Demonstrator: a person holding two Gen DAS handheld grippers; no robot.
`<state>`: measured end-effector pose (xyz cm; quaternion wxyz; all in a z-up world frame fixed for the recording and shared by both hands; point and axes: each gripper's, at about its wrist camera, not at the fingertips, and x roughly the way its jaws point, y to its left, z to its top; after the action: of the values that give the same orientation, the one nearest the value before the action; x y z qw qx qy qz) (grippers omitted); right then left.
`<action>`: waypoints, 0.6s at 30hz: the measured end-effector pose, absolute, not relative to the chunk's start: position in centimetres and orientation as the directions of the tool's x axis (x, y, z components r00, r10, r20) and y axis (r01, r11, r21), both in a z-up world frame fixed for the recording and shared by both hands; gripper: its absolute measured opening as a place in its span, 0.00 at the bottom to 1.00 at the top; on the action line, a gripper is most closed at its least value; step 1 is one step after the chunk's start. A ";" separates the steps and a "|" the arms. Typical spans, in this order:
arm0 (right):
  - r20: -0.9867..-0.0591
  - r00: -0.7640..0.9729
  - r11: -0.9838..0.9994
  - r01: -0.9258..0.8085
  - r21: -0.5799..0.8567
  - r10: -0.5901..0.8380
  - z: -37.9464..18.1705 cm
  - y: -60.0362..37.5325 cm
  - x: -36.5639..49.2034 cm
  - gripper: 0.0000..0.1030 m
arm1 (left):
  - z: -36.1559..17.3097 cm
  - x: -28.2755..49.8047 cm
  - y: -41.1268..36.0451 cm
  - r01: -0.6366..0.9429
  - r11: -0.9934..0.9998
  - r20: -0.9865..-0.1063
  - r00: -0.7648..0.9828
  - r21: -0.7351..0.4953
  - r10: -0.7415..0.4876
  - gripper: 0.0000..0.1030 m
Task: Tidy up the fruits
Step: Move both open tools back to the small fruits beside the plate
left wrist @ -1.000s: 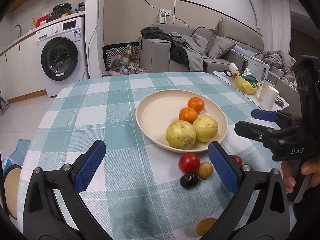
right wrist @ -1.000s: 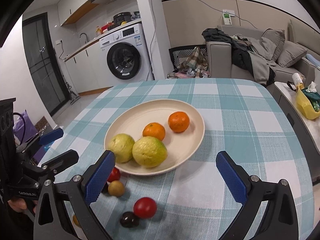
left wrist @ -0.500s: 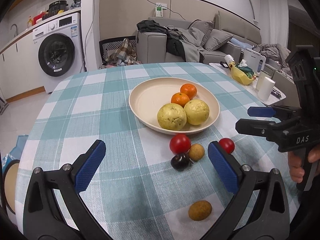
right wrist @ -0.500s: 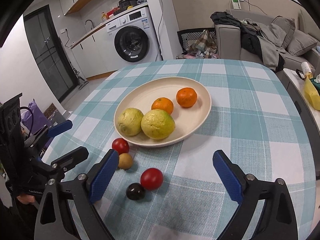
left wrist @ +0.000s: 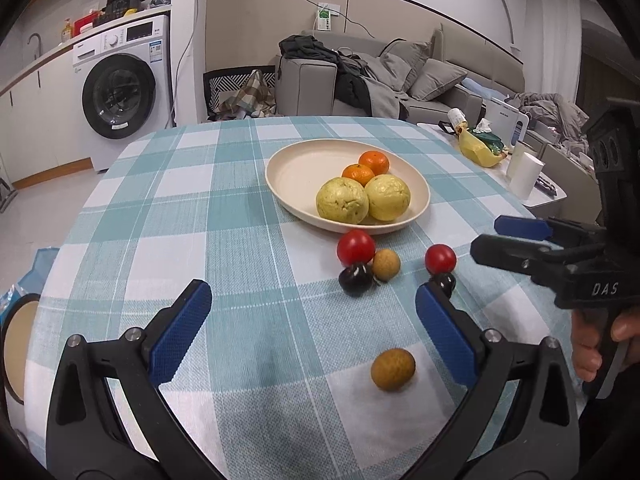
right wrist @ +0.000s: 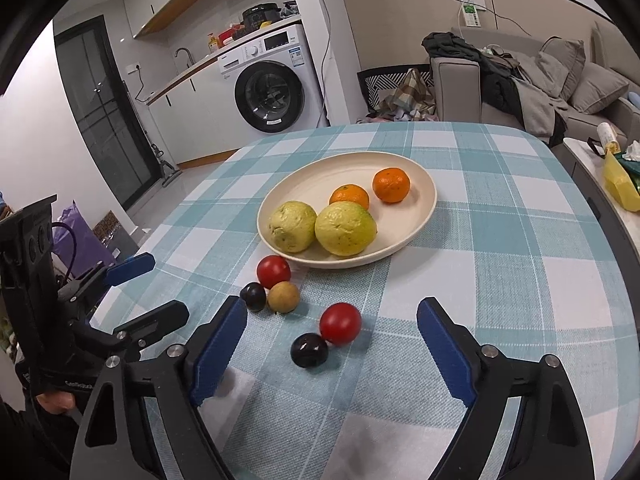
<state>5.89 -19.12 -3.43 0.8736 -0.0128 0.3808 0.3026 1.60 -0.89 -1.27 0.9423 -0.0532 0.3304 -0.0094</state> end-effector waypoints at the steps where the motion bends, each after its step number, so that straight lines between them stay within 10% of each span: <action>1: -0.677 0.526 0.819 -0.534 0.208 0.515 -3.6 -19.1 5.6 0.84 | -1.3 1.4 -1.0 -0.013 0.993 -0.622 0.781 -0.114 -0.061 0.99; 18: -0.746 0.464 0.822 -0.536 0.194 0.479 -6.5 -17.5 5.3 0.70 | -3.2 0.6 -2.8 0.011 0.994 -0.687 0.722 -0.106 -0.082 0.99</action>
<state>5.26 -17.54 -6.55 0.8548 -0.0337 0.4244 0.2967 0.65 -2.78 -3.22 0.9268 -0.0472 0.3718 -0.0251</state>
